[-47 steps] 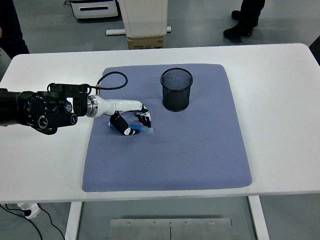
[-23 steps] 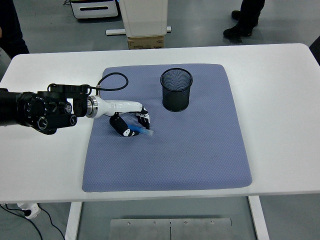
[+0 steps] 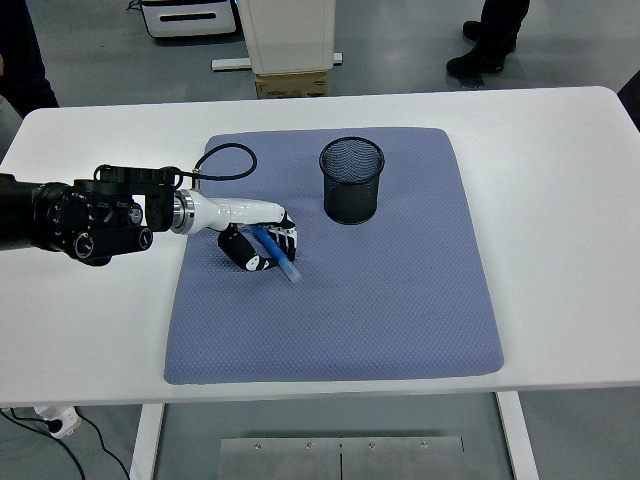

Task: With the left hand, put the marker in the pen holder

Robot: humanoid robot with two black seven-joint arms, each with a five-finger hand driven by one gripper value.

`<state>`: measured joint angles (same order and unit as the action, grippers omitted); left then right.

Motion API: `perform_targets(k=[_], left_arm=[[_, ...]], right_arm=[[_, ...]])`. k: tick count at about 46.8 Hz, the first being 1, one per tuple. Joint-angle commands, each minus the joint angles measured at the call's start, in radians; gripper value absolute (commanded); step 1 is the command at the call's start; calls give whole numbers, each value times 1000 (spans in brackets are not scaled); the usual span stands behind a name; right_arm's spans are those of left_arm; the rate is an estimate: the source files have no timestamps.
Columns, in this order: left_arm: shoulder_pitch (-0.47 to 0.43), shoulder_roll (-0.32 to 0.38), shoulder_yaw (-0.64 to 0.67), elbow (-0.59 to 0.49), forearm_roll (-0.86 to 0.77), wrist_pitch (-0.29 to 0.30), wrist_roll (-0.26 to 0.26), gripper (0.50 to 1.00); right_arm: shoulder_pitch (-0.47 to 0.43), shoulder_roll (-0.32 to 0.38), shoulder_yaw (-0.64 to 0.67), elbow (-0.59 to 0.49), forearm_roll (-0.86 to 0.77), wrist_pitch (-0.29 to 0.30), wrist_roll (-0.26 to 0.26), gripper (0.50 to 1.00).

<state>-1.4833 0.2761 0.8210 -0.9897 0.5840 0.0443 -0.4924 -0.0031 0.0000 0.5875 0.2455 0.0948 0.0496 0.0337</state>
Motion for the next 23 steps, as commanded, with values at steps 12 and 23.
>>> perform_targets(k=[12, 23], left_arm=[[-2, 3, -17, 0, -84, -1, -1, 500], [-3, 8, -40, 0, -112, -7, -1, 500]], right_arm=[[0, 0, 0, 0, 0, 1, 0, 1000], [0, 0, 0, 0, 0, -1, 0, 1000]])
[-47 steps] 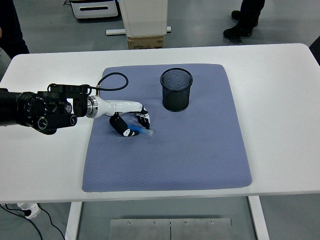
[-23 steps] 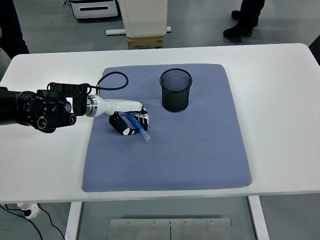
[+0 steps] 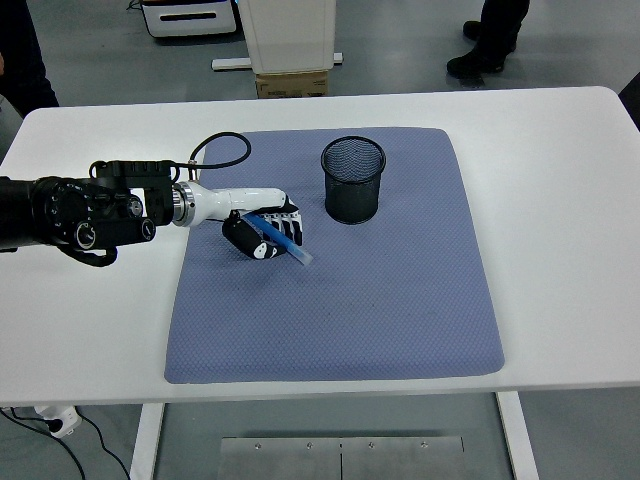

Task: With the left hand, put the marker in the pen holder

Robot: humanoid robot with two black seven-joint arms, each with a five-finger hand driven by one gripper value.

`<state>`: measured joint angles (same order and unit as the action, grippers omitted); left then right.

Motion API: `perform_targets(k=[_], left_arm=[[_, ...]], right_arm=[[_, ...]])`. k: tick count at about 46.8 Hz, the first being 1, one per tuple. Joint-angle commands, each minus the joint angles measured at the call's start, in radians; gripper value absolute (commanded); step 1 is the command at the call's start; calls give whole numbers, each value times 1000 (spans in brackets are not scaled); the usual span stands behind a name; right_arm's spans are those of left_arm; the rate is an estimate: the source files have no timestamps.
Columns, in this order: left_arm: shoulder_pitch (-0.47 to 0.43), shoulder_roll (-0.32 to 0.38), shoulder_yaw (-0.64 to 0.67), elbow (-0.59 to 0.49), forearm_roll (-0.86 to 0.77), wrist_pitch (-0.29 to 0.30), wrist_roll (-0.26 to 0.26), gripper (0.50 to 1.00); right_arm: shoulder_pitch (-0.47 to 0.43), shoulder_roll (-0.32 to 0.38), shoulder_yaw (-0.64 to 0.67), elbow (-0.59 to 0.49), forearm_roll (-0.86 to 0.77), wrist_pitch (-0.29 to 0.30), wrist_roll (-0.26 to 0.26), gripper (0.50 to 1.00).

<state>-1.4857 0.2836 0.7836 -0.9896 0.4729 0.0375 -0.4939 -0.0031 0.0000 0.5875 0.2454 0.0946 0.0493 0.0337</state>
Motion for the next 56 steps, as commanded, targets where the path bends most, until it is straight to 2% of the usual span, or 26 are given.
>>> perform_targets(k=[1, 25, 42, 56], left_arm=[[-1, 3, -12, 0, -2, -2, -2, 500], [-15, 11, -60, 0, -33, -16, 0, 500], [-67, 34, -70, 0, -36, -57, 0, 500], [-97, 46, -75, 0, -36, -59, 0, 500]], right_arm=[[0, 0, 0, 0, 0, 0, 0, 1000], [0, 0, 0, 0, 0, 0, 0, 1000], [0, 0, 0, 0, 0, 0, 0, 1000], [0, 0, 0, 0, 0, 0, 0, 1000]])
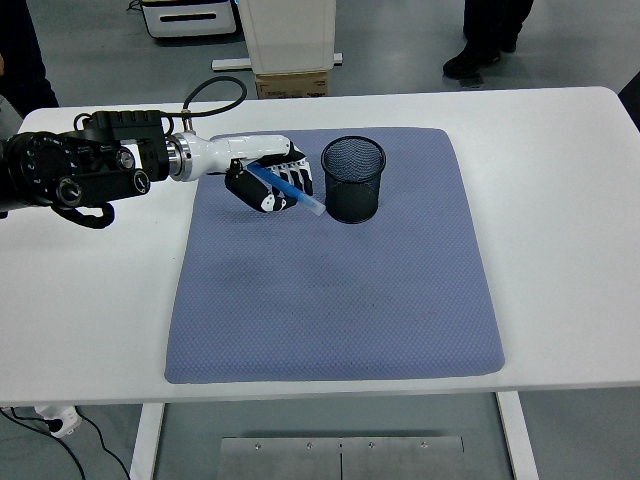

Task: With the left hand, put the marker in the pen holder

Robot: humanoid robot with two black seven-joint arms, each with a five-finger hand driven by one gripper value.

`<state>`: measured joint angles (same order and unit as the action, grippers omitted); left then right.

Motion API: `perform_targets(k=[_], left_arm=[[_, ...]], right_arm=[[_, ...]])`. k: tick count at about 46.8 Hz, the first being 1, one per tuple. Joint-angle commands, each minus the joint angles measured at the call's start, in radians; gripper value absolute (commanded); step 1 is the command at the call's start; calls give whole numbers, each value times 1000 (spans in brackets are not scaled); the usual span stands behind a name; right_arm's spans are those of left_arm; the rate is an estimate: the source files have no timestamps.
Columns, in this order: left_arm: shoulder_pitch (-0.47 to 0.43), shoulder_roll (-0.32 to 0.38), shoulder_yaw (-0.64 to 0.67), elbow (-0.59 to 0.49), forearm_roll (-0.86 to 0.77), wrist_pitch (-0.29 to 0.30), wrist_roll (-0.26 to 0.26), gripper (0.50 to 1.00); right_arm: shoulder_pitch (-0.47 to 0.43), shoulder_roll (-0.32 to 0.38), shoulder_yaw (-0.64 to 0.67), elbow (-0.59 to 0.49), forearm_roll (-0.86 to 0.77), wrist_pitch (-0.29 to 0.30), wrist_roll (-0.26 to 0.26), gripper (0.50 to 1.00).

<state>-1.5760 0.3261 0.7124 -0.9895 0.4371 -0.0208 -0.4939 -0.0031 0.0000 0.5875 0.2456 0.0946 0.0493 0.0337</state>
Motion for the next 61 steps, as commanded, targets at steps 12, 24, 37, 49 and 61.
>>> perform_targets(k=[12, 24, 37, 49, 61], left_arm=[[-24, 16, -33, 9, -3, -30, 0, 500], [-24, 5, -76, 11, -41, -36, 2, 500], [-12, -27, -137, 54, -58, -36, 2, 500], [33, -96, -205, 107, -83, -44, 5, 500], [86, -150, -287, 193, -84, -77, 5, 500]], right_arm=[[0, 0, 0, 0, -1, 0, 0, 1000], [0, 0, 0, 0, -1, 0, 0, 1000], [0, 0, 0, 0, 0, 1, 0, 1000], [0, 0, 0, 0, 0, 1, 0, 1000], [0, 0, 0, 0, -1, 1, 0, 1000]])
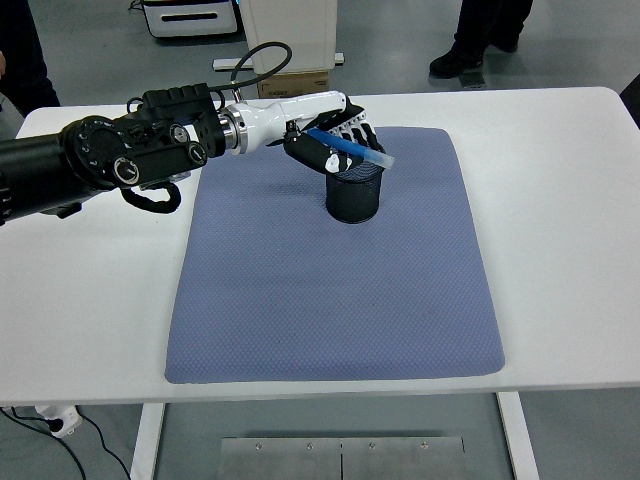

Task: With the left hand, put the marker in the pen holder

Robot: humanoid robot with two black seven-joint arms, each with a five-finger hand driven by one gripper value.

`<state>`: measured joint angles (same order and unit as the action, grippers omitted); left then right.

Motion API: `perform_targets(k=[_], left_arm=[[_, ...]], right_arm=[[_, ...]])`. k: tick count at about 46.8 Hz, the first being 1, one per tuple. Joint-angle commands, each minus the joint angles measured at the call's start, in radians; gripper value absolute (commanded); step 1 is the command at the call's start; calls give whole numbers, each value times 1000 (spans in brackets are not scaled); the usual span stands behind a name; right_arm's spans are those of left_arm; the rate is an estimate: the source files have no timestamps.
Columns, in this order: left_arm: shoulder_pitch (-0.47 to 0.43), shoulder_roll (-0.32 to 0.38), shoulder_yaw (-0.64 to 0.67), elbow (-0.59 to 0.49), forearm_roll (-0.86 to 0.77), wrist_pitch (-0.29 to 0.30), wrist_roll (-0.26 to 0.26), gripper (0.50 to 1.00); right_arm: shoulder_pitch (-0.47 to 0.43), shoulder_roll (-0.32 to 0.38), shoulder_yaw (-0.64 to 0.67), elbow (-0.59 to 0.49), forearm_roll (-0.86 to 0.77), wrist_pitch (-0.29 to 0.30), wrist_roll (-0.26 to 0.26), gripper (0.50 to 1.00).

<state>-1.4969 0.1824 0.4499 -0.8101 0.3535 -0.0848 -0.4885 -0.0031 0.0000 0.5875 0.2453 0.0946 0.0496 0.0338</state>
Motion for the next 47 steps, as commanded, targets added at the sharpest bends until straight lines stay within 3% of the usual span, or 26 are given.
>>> perform_targets(k=[1, 12, 24, 47], left_arm=[[12, -7, -34, 17, -1, -15, -1, 500], [41, -26, -106, 28, -25, -18, 1, 500], [79, -47, -180, 28, -159, -16, -1, 500], [224, -75, -367, 74, -166, -9, -7, 500]], right_arm=[[0, 0, 0, 0, 0, 1, 0, 1000], [0, 0, 0, 0, -1, -1, 0, 1000], [0, 0, 0, 0, -1, 1, 0, 1000], [0, 0, 0, 0, -1, -1, 0, 1000]])
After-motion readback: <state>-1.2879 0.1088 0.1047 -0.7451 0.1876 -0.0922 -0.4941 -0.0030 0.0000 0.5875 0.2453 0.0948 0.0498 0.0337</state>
